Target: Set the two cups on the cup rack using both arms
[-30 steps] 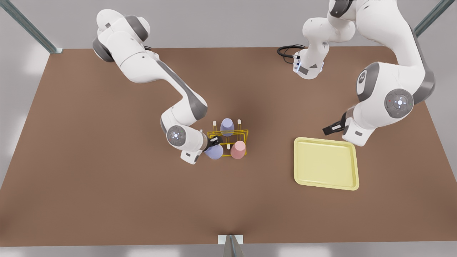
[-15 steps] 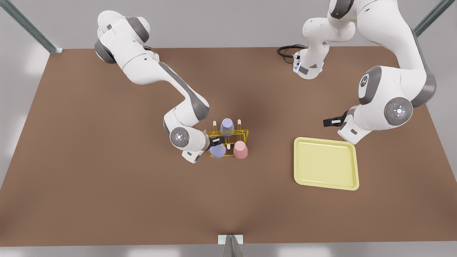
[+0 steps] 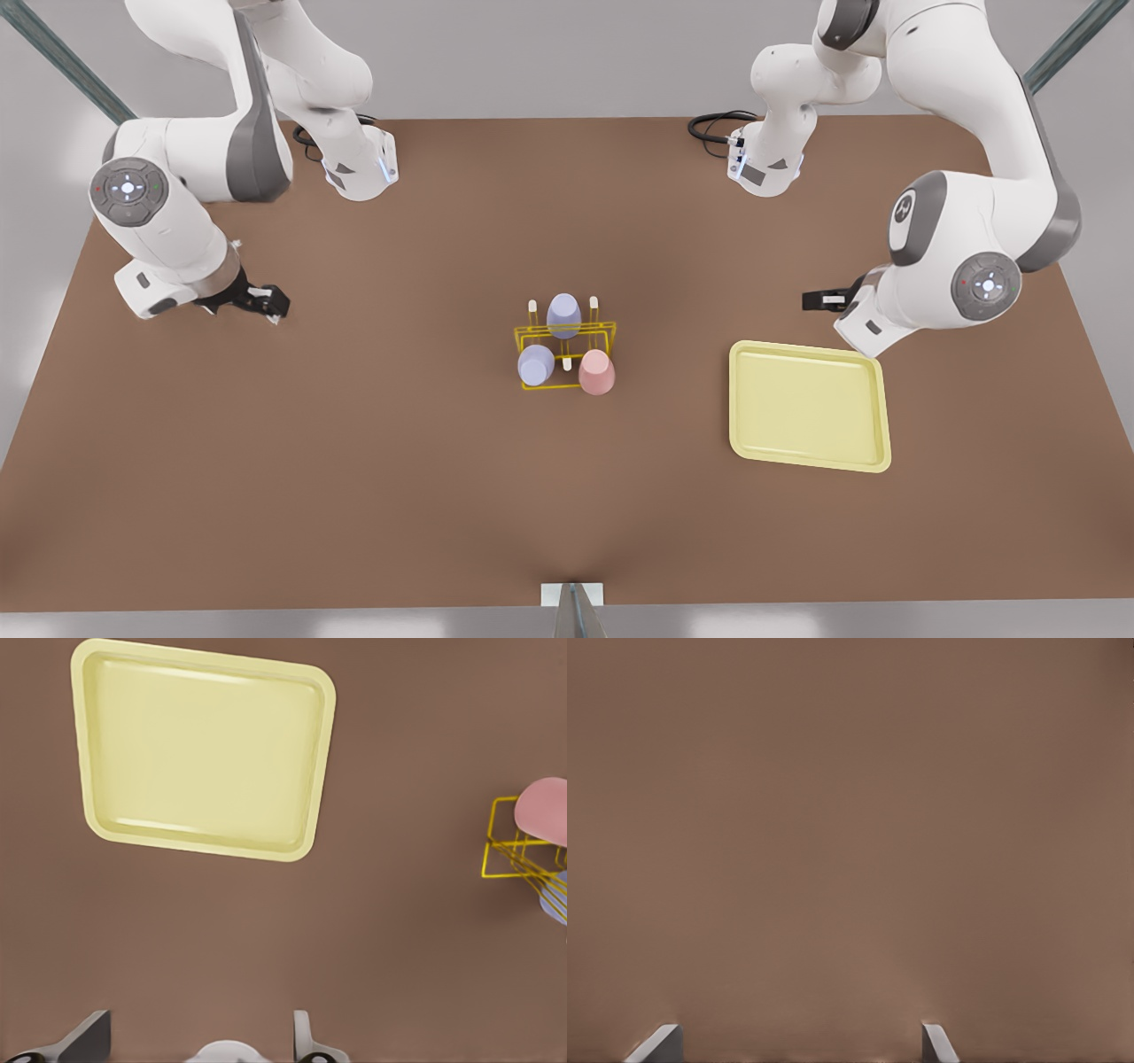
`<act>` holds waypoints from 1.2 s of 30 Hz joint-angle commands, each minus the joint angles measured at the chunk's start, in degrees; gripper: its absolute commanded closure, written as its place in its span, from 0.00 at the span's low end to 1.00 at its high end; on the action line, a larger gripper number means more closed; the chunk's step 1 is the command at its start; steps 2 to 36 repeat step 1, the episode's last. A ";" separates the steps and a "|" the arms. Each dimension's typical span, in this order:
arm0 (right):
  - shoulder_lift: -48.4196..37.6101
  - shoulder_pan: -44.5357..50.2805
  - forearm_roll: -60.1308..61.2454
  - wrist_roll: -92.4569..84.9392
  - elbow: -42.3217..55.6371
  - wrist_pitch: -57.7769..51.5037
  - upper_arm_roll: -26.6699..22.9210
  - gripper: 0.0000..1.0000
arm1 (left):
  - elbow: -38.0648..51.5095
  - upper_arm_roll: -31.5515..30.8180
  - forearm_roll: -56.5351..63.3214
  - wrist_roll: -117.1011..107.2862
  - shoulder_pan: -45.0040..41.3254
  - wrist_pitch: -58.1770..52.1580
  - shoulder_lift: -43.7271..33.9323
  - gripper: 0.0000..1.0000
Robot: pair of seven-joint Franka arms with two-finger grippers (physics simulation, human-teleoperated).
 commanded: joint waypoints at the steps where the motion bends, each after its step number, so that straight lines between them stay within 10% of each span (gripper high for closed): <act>1: -1.67 0.39 0.94 -8.52 -2.01 -3.33 -0.34 0.00 | 0.01 -0.01 0.00 4.69 0.00 -0.73 0.02 0.00; 36: -1.67 0.39 0.94 -8.52 -2.01 -3.33 -0.34 0.00 | 0.01 -0.01 0.00 4.69 0.00 -0.73 0.02 0.00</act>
